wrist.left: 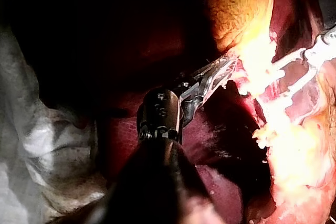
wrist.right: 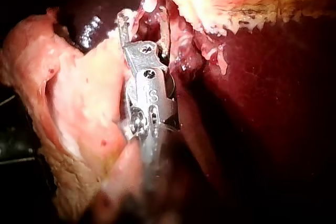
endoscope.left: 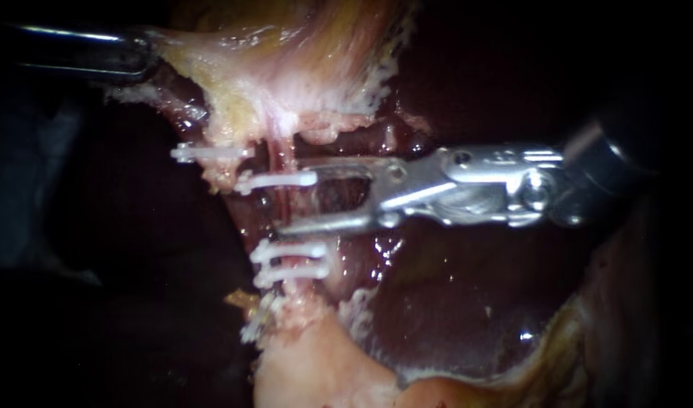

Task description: Going back third clip right tube

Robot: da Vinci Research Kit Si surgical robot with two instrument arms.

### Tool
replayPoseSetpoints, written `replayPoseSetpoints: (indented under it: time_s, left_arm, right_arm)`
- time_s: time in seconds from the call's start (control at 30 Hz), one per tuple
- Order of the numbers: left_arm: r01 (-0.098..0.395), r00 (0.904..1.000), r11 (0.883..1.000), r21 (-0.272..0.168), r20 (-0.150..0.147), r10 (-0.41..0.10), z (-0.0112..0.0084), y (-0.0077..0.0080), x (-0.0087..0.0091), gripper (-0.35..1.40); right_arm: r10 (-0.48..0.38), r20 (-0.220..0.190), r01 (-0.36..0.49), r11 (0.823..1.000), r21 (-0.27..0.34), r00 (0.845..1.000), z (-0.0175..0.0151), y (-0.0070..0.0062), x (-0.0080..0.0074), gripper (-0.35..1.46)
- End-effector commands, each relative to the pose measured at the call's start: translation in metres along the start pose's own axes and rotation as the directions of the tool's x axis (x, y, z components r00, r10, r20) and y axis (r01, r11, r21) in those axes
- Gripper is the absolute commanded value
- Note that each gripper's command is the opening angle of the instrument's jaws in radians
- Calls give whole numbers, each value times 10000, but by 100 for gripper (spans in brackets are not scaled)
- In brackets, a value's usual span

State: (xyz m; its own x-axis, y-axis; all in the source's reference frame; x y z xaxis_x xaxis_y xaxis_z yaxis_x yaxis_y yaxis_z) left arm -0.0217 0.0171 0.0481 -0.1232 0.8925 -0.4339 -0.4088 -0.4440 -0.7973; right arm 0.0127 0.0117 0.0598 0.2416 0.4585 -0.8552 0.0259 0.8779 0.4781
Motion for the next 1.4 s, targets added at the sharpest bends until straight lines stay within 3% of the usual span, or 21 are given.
replayPoseSetpoints:
  time_s: [0.03, 0.23, 0.43, 0.67, 1.03, 1.4]
  left_arm:
    - [-3, 10000, 10000, -13, 1, 3, 0, 0, 0, -35]
    - [-2, 10000, 10000, -12, 0, 2, 0, 0, 1, -35]
    - [-2, 10000, 10000, -10, -2, 2, 1, 0, 1, -35]
    - [-44, 10000, 10000, 59, -45, 44, 14, -3, -5, -35]
    - [-224, 9997, 9997, -92, 87, 225, 70, -9, -33, -35]
    - [-248, 9996, 9996, -134, 138, 250, 73, -9, -36, -35]
  right_arm:
    - [-192, 0, 192, 9998, 78, 9998, -11, -2, -2, 49]
    - [-746, -35, 746, 9968, 292, 9972, -73, -12, -17, 49]
    - [-838, 195, 834, 9963, 223, 9963, -99, -15, -24, 49]
    - [-904, 223, 899, 9956, 246, 9957, -103, -16, -24, 49]
    - [-905, 228, 900, 9957, 217, 9956, -103, -16, -24, 50]
    - [-905, 212, 898, 9955, 310, 9957, -103, -18, -24, 50]
